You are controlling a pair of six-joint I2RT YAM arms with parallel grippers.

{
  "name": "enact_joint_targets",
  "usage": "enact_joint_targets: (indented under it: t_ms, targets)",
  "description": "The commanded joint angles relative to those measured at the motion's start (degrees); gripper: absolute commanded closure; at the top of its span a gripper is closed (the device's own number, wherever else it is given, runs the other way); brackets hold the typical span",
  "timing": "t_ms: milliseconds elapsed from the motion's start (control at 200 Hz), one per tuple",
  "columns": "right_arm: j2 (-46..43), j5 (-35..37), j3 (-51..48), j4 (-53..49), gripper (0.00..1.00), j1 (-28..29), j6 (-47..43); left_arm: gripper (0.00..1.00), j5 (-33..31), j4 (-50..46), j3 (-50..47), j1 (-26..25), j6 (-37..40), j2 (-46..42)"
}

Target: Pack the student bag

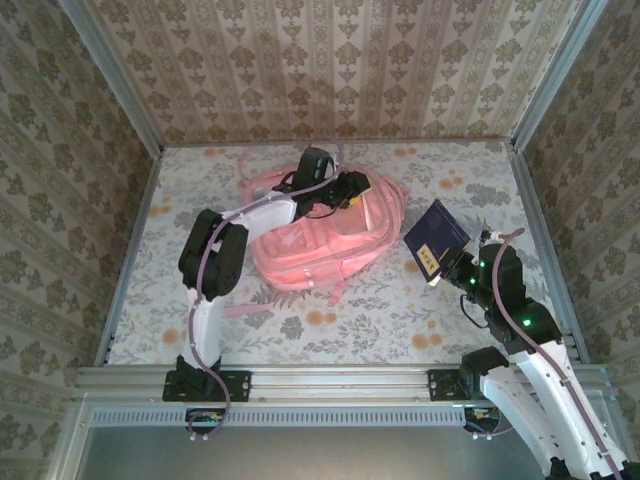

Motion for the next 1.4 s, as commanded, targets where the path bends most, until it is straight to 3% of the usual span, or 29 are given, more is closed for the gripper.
enact_joint_targets:
  t_ms: [0,245,585,820,880,1125,1395]
  targets:
    - [-0.5,0.1,0.7,1.6,1.0,-0.2,-0.5,0.57,-0.9,-5.9,3.3,0.5,3.8,1.2]
    - [-0.5,-0.5,-0.2,1.7,1.0,-0.2,0.3,0.56,-3.4,-11.5,5.2,0.6,6.2,2.7]
    - [-0.4,-1.9,-1.2,1.8,1.0,-0.2,1.7,0.61,-3.4,-19.6,15.0,0.6,10.0,8.6]
    - [-0.6,-2.0,-0.9,1.4,1.0,-0.2,2.1,0.98,-2.4,-24.5,18.8,0.7,13.7,11.3]
    - [-0.6,-2.0,-0.4,0.9,1.0,-0.2,1.7,1.0,-1.3,-25.4,19.0,0.8,14.7,11.1]
    - [1.1,-0.4,2.3,-3.5,1.0,-0.2,-2.5,1.0,1.6,-27.7,12.5,0.5,21.0,0.0]
    - [2.6,4.4,5.6,-6.9,1.0,0.3,-4.0,1.0,6.8,-36.4,7.0,-0.6,29.3,-11.2]
